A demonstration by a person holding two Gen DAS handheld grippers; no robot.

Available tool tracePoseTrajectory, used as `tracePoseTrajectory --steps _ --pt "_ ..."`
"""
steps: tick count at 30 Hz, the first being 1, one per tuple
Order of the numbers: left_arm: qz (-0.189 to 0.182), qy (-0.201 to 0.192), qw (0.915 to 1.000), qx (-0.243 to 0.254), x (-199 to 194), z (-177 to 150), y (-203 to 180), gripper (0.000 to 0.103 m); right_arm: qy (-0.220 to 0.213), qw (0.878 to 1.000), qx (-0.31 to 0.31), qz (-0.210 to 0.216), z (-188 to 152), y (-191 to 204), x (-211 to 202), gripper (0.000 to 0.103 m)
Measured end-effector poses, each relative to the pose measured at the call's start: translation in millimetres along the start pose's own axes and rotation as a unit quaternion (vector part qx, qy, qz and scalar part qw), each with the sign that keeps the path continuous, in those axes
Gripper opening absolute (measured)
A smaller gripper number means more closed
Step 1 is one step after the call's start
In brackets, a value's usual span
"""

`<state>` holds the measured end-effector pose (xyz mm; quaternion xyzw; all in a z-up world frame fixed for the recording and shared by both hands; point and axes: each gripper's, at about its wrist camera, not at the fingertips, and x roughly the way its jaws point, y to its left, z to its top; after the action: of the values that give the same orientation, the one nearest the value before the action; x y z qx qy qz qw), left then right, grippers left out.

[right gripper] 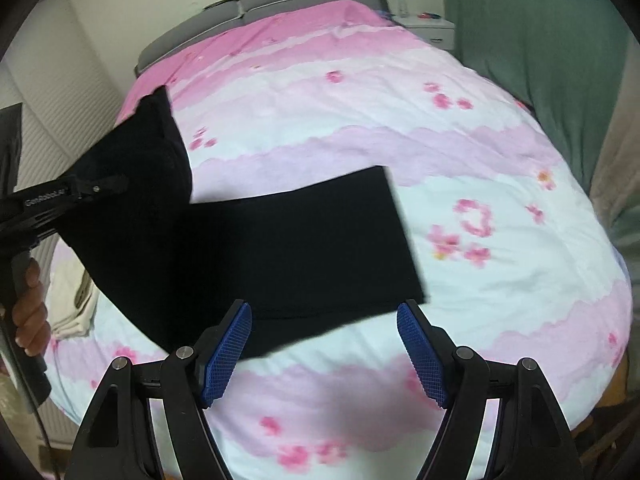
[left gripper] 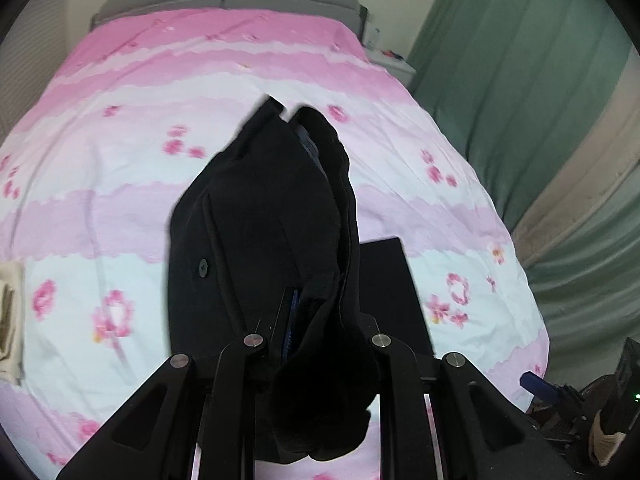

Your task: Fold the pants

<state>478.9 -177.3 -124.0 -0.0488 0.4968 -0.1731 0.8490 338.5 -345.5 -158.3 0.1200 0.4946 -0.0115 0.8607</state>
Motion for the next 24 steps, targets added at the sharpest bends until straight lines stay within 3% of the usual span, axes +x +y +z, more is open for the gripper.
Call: tracePoseTrajectory --steps 7,12,21,23,24 --pt "-0.017 0.070 0.9973 0.016 89 -13 -78 0.019 0.010 0.999 0.043 -0.020 -8 -85 -7 0.076" --pt "0.001 0.103 0.9934 0.049 135 -32 -121 0.019 0.021 0.997 0.065 -0.034 -22 -129 -9 0.076" --pt "0.028 0.123 0.9901 0.060 179 -43 -152 0.019 0.038 0.993 0.105 -0.042 -44 -177 -6 0.076" --pt "0.032 0.136 0.9886 0.057 187 -46 -153 0.022 0.040 0.992 0.108 -0.046 -46 -182 -4 0.076" --pt "0.032 0.145 0.9874 0.055 191 -47 -154 0.029 0.041 0.992 0.110 -0.049 -47 -184 -3 0.076"
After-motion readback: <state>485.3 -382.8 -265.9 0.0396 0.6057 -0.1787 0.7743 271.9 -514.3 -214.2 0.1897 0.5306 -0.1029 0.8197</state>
